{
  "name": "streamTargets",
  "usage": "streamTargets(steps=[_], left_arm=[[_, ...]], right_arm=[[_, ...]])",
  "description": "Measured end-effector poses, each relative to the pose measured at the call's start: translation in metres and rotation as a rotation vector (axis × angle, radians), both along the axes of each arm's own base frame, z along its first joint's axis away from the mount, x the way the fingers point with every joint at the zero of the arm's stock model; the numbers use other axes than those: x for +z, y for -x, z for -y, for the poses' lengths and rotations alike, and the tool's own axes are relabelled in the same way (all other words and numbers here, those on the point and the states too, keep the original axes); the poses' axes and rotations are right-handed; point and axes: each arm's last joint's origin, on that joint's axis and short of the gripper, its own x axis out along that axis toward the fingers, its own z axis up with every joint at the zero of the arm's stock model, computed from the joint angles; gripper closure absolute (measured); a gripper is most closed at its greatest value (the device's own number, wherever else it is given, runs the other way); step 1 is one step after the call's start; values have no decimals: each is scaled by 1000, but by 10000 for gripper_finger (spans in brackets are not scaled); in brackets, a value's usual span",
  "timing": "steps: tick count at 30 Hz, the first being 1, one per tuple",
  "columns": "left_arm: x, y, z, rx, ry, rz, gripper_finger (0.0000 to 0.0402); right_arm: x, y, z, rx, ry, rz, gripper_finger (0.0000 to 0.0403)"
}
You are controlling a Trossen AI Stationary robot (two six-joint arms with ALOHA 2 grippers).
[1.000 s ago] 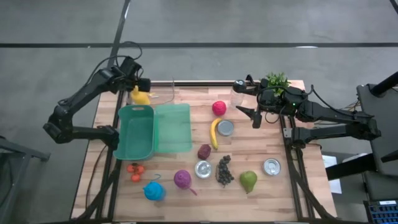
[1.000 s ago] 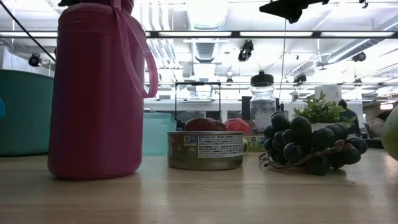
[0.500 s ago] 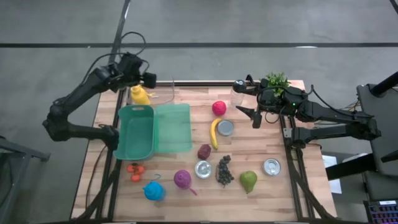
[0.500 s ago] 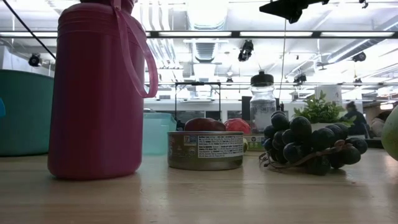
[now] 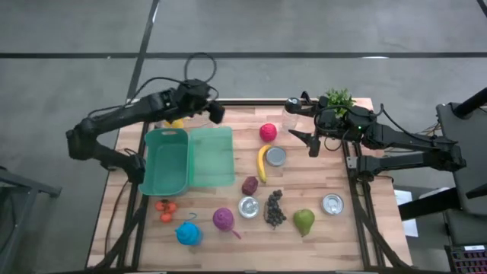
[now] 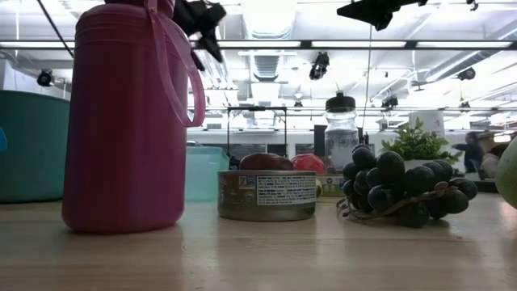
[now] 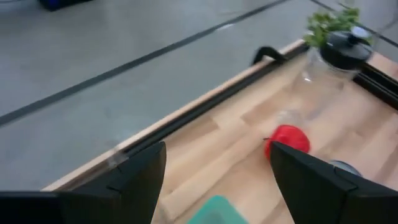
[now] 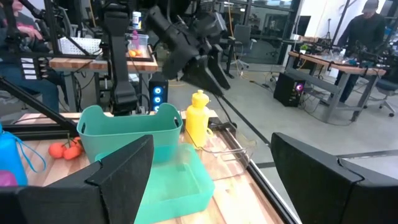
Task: Pick & Place Food Item
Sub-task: Put the transparent water bottle into the transparent bin
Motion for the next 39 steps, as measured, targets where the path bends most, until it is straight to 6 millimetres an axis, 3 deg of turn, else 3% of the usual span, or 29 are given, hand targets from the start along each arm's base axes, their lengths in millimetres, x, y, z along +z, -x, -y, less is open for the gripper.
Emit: streamTargets(steps=[11,17,23,34,39], left_arm=[[-31,-58,-16,-252,-92,30,111],[-47,-76,-23,-281,-57,23,111],[-48,-75,-21,-295,-33,3,111],[-9,-49,-11,-356,-156,23,111],[-1,-39,-6,-360,-158,14,111]], right_arm=[[0,0,0,0,0,0,80],[0,0,0,0,0,0,80],[0,0,0,-1,0,0,80],[0,0,0,0,0,0,80],[0,0,0,0,0,0,80]])
